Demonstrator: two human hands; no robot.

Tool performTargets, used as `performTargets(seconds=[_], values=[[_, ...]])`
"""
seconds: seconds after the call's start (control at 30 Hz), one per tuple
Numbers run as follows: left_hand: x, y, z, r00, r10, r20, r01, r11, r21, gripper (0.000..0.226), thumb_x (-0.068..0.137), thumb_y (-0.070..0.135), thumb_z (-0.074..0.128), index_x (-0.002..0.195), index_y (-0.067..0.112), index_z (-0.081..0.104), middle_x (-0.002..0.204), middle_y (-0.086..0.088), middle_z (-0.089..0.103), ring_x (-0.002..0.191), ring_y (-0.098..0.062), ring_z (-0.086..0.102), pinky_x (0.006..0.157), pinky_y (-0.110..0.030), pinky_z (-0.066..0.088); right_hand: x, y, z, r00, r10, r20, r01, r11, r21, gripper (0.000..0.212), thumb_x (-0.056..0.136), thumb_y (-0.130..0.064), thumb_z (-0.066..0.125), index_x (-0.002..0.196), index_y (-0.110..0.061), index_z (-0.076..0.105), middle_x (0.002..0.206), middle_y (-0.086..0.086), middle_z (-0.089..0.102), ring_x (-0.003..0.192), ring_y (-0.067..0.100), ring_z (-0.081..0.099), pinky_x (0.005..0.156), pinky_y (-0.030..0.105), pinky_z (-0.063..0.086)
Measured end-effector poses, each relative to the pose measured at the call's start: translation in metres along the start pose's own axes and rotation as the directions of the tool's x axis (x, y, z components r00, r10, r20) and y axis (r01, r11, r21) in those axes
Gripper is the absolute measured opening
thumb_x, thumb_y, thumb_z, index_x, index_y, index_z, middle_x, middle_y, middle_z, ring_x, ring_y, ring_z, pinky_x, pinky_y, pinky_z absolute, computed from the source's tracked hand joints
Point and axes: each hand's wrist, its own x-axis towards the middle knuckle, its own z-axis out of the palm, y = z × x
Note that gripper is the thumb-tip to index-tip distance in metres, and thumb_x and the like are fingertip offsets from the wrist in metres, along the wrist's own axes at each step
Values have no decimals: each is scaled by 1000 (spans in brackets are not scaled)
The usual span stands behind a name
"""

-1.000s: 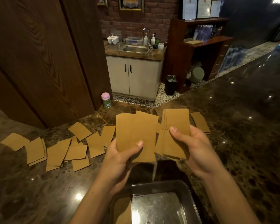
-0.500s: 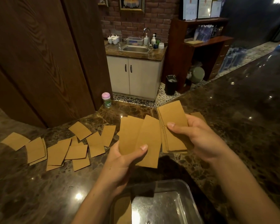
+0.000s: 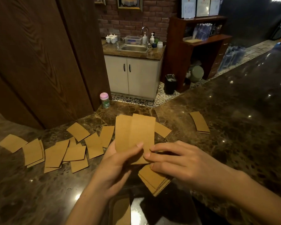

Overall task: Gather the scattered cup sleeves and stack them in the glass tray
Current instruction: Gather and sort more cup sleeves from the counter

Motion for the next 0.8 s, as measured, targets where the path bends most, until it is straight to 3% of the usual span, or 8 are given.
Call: performTargets(seconds=[0.13, 0.2, 0.27, 0.33, 0.43, 0.5, 0.6, 0.8], values=[[3, -4, 0, 997, 45, -68, -41, 998, 50, 45, 83, 2, 70, 126, 11, 60, 114, -18, 74, 105, -33, 72, 93, -54, 55, -1, -1, -1, 989, 94, 116, -105, 990, 91, 33, 90, -20, 66, 123, -22, 67, 146, -6, 62, 144, 18, 49, 97, 37, 60], [6, -2, -2, 994, 69, -83, -64, 996, 57, 47, 82, 2, 71, 126, 12, 59, 115, -18, 73, 103, -31, 73, 84, -49, 59, 1, -2, -7, 955, 223, 195, -272, 923, 273, 35, 94, -26, 61, 129, -28, 64, 152, -13, 56, 146, 5, 45, 111, 31, 51], [6, -1, -6, 993, 93, -79, -87, 993, 76, 50, 76, 4, 73, 123, 13, 59, 107, -13, 77, 95, -26, 76, 72, -36, 61, 6, 0, -20, 889, 400, 223, -457, 753, 474, 35, 97, -32, 60, 131, -39, 60, 145, -23, 58, 128, -4, 57, 102, 27, 55], [3, 0, -6, 993, 104, -51, -99, 991, 91, 54, 72, 4, 74, 124, 13, 58, 101, -10, 78, 92, -25, 76, 69, -31, 61, 11, 7, -32, 797, 558, 231, -543, 496, 678, 32, 97, -32, 67, 126, -42, 62, 119, -19, 69, 100, 7, 69, 79, 28, 63], [-1, -5, -6, 995, 100, -29, -97, 992, 87, 53, 73, 2, 73, 122, 13, 59, 96, -7, 79, 88, -23, 77, 67, -30, 61, 19, 22, -36, 645, 707, 290, -553, 170, 816, 26, 96, -27, 67, 122, -30, 66, 106, -4, 74, 95, 17, 74, 73, 30, 64], [-3, -8, -6, 996, 88, -16, -86, 992, 95, 53, 72, 3, 74, 121, 16, 59, 93, -4, 79, 87, -21, 77, 66, -28, 60, 24, 30, -29, 558, 753, 349, -558, 30, 829, 24, 98, -24, 67, 122, -28, 68, 108, -2, 77, 99, 21, 75, 74, 34, 64], [-3, -10, -8, 996, 79, -31, -75, 992, 105, 56, 71, 6, 76, 123, 16, 59, 99, -6, 78, 92, -23, 76, 68, -29, 60, 29, 36, -18, 512, 756, 409, -558, -69, 827, 20, 96, -24, 69, 116, -25, 72, 105, 0, 79, 97, 21, 75, 83, 39, 60], [-2, -12, -13, 996, 73, -48, -67, 992, 108, 58, 70, 8, 79, 123, 15, 59, 99, -7, 78, 92, -24, 76, 68, -30, 60, 34, 38, -12, 496, 715, 493, -525, -205, 826, 22, 96, -15, 68, 118, -15, 71, 105, 6, 81, 90, 20, 77, 72, 32, 63]])
